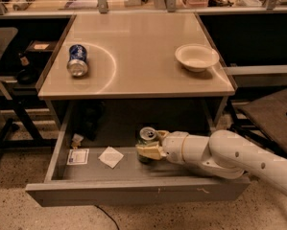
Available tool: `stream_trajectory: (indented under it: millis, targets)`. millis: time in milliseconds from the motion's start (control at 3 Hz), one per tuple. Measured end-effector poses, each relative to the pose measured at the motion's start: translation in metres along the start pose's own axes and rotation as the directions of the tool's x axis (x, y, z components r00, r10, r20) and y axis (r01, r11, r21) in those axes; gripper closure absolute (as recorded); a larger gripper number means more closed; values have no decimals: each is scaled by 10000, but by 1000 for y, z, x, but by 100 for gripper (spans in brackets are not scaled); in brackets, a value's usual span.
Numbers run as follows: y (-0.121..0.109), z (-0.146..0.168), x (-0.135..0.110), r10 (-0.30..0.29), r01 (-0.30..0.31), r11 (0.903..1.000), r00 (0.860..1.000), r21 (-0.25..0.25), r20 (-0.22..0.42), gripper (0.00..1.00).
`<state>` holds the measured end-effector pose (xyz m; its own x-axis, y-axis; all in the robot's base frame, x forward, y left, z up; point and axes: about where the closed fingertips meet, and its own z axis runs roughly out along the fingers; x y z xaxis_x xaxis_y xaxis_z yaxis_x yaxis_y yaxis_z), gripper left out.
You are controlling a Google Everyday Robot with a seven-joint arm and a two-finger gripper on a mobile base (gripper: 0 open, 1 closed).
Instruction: Place green can into top drawer
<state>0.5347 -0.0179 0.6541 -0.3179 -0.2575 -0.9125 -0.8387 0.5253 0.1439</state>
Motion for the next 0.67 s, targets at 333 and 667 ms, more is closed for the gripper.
stream_trajectory:
  millis: [333,667]
  targets:
    - [2,1,5,36,-36,10000,10000,30,-10,100]
    - [2,1,5,36,-36,10000,10000,30,-10,85]
